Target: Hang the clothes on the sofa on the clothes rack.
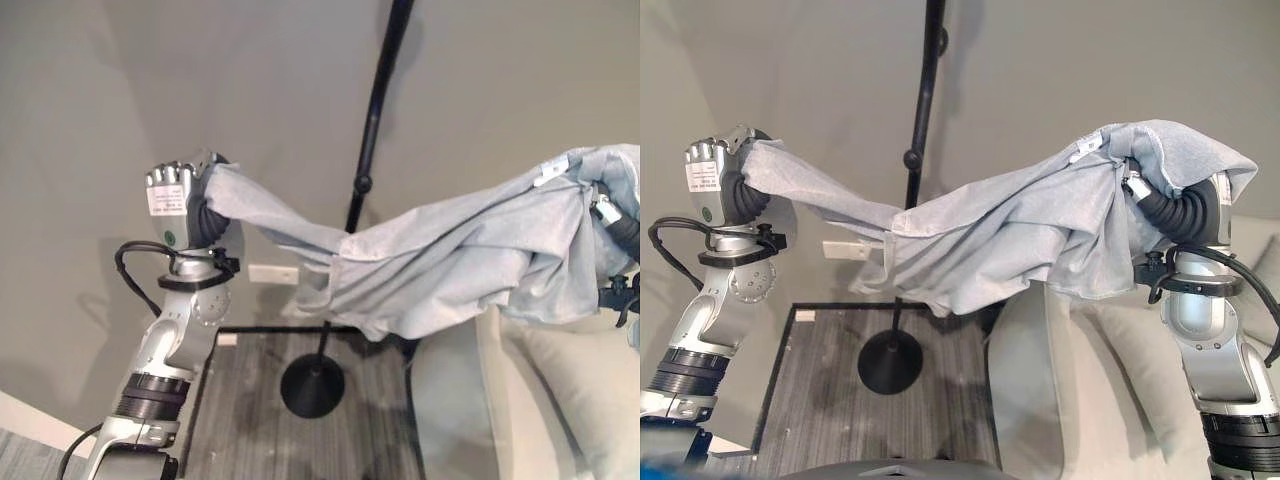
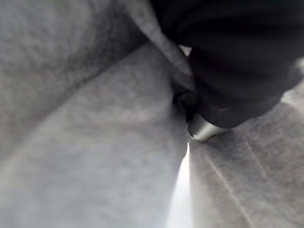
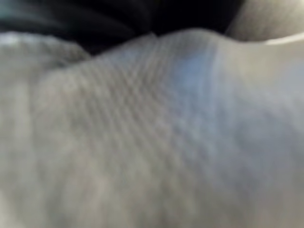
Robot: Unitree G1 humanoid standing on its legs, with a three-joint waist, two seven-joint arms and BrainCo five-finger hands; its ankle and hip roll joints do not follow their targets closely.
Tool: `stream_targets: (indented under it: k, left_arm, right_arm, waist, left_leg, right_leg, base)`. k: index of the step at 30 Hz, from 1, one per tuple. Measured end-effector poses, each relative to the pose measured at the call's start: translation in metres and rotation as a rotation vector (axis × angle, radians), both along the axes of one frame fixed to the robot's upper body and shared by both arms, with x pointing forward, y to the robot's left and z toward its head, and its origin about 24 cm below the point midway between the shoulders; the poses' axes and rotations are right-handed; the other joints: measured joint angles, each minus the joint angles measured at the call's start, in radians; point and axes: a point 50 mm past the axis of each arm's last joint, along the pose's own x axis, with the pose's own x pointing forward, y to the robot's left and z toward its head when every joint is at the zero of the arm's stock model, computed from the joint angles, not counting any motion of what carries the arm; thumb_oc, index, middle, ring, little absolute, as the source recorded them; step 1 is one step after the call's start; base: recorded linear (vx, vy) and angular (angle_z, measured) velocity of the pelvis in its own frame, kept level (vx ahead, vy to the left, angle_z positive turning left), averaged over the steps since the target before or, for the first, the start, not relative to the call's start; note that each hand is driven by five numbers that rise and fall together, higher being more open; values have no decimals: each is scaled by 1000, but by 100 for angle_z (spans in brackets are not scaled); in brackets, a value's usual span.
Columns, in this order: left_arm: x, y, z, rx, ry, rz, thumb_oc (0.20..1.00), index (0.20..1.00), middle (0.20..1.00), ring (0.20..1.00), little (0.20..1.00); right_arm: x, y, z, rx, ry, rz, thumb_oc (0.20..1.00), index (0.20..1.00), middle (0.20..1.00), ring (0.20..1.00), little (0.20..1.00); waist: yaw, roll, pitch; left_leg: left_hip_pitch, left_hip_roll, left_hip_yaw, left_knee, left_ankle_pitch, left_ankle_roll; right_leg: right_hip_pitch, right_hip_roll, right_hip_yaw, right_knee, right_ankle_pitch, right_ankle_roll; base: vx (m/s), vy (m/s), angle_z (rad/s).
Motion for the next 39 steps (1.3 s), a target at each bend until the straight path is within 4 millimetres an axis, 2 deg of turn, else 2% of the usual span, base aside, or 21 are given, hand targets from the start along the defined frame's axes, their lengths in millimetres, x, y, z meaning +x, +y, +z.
stream_targets:
  k: [2,5,8,10,12,14,16,19,21,24,30,32,36,39]
  left_arm:
    - [-8,-4,11,27,-57,-12,200,200,200,200,200]
    - [-11,-8,23,58,-117,-23,200,200,200,200,200]
    - [-16,-3,32,105,-170,24,200,200,200,200,200]
    - [-20,8,43,176,-226,113,200,200,200,200,200]
    - [-22,14,48,172,-247,148,200,200,200,200,200]
    - [-25,22,59,211,-295,220,200,200,200,200,200]
    - [-27,26,71,249,-332,244,200,200,200,200,200]
    - [-18,37,96,322,-374,307,200,200,200,200,200]
    - [-15,39,105,329,-389,327,200,200,200,200,200]
    - [0,47,115,379,-341,369,200,200,200,200,200]
    - [27,80,104,341,-153,463,200,200,200,200,200]
    - [42,86,89,348,-25,476,200,200,200,200,200]
    - [56,95,68,384,143,498,200,200,200,200,200]
    - [60,104,59,368,217,516,200,200,200,200,200]
  right_arm:
    - [-2,4,4,-20,-22,30,200,200,200,200,200]
    - [-5,13,14,-127,-19,78,200,200,200,200,200]
    - [-10,22,23,-230,-27,143,200,200,200,200,200]
    - [-17,27,31,-278,-56,190,200,200,200,200,200]
    - [-20,24,36,-270,-74,200,200,200,200,200,200]
    - [-21,22,44,-219,-123,211,200,200,200,200,200]
    - [-23,20,50,-170,-177,225,200,200,200,200,200]
    - [-16,26,66,-135,-272,260,200,200,200,200,200]
    - [-12,27,71,-122,-302,262,200,200,200,200,200]
    - [11,25,78,-146,-272,226,200,200,200,200,200]
    - [53,20,68,-191,-111,141,200,200,200,200,200]
    - [67,20,57,-220,-16,127,200,200,200,200,200]
    - [89,16,38,-250,128,82,200,200,200,200,200]
    - [101,7,29,-228,203,43,200,200,200,200,200]
  waist:
    - [17,10,-11]
    - [8,22,-12]
    - [0,23,-13]
    - [-2,21,-13]
    - [-5,22,-13]
    - [-5,23,-11]
    - [-3,19,-13]
    - [-3,15,-16]
    - [-2,13,-18]
    - [-5,11,-21]
    - [-6,10,-22]
    - [-6,10,-22]
    - [-11,11,-21]
    - [-13,12,-22]
  left_leg:
    - [19,5,-6,-8,-3,-5]
    - [35,6,-30,-10,7,-4]
    - [38,10,-33,-13,6,-7]
    - [39,14,-39,-18,-1,-18]
    - [40,16,-44,-18,-3,-20]
    - [50,24,-55,-31,-16,-42]
    - [53,30,-56,-38,-17,-43]
    - [54,35,-64,-40,-19,-48]
    - [54,36,-70,-40,-19,-49]
    - [53,37,-85,-40,-13,-59]
    - [60,41,-84,-40,-14,-60]
    - [63,41,-86,-40,-10,-64]
    - [58,41,-85,-40,-12,-67]
    - [51,41,-85,-40,-5,-63]
  right_leg:
    - [22,3,-9,-30,5,-9]
    - [69,5,-21,-95,28,-25]
    - [103,6,-30,-149,43,-36]
    - [125,9,-34,-193,63,-44]
    - [127,11,-38,-193,62,-44]
    - [137,17,-44,-194,60,-47]
    - [137,22,-43,-194,60,-47]
    - [139,26,-52,-194,58,-51]
    - [141,28,-56,-194,58,-52]
    - [142,28,-64,-194,56,-55]
    - [148,33,-65,-194,54,-57]
    - [149,32,-65,-194,53,-57]
    - [146,33,-65,-194,53,-57]
    - [135,32,-65,-194,54,-58]
  base:
    - [71,-61,6]
    - [28,-59,19]
    - [50,-91,12]
    - [53,-45,4]
    - [49,-25,8]
    - [46,-29,8]
    - [61,-34,2]
    - [39,-19,7]
    - [32,-15,10]
    - [40,-14,11]
    - [24,-1,1]
    - [32,9,1]
    - [-1,9,-1]
    - [5,24,-1]
